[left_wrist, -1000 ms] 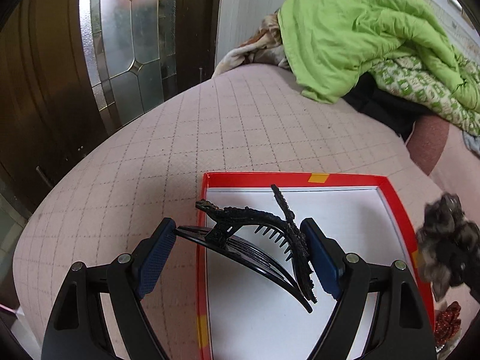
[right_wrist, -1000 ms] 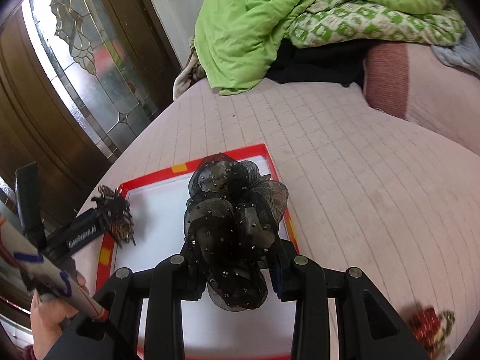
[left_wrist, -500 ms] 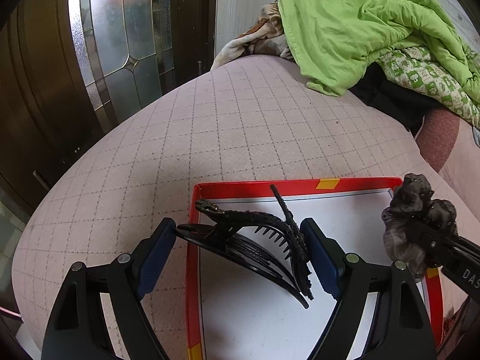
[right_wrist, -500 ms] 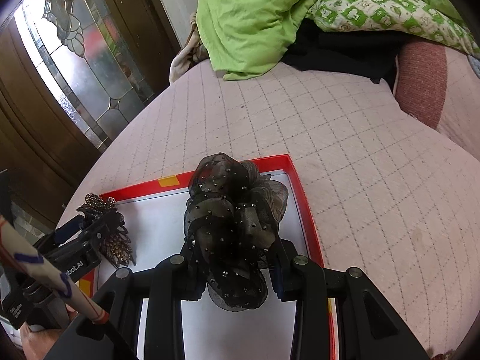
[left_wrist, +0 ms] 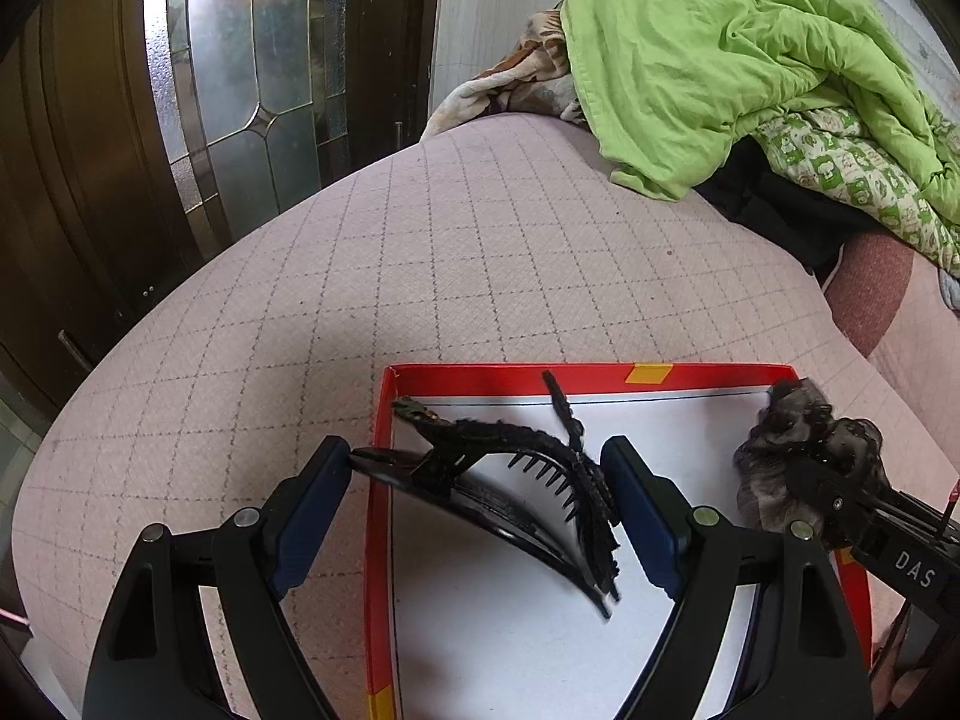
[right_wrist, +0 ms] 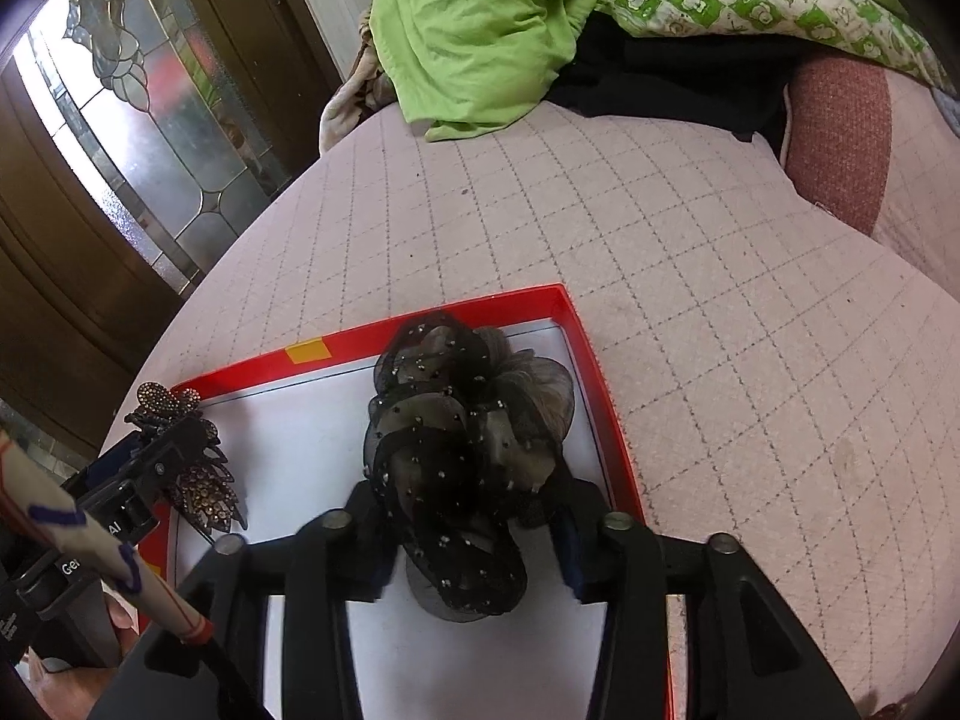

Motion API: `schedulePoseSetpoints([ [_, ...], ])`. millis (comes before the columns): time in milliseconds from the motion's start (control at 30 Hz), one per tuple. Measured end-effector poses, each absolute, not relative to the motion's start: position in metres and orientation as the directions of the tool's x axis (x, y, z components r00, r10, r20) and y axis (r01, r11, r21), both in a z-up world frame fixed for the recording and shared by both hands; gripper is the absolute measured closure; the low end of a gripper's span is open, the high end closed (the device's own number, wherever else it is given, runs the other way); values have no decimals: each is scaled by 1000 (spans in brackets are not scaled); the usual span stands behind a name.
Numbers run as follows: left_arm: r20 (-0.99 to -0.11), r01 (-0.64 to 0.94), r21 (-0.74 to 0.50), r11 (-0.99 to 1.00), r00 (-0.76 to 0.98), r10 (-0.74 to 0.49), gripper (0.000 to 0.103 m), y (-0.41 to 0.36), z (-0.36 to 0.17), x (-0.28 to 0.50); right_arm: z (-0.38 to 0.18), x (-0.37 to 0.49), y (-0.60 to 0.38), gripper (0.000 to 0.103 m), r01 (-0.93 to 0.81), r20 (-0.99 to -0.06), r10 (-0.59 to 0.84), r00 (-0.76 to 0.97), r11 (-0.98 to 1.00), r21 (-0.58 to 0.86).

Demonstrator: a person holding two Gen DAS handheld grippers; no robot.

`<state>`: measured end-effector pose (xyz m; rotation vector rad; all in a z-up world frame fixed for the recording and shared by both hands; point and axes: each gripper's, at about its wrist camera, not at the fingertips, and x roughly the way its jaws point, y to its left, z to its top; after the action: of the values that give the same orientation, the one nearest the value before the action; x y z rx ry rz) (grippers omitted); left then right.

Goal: Organize jewelry
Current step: 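Open the right tool to drop the scrunchie while the left tool releases the clip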

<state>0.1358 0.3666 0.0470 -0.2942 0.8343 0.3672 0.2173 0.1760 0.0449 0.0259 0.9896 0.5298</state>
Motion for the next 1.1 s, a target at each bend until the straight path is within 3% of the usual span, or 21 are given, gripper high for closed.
schedulePoseSetpoints([
  [133,-756,-425,-110,899,623,202,19,364,50,136,52,215,173,43,-415,-779,437,450,875,250],
  [600,-726,-440,-132,888,653,216,17,366,68,125,83,201,165,43,-434,-737,470,486,861,264],
  [767,-715,-441,-131,888,663,223,15,365,74,122,90,197,162,36,-436,-725,475,499,861,263],
  [1100,-714,-441,-132,888,663,223,15,363,74,122,88,198,156,36,-423,-717,485,500,860,286],
])
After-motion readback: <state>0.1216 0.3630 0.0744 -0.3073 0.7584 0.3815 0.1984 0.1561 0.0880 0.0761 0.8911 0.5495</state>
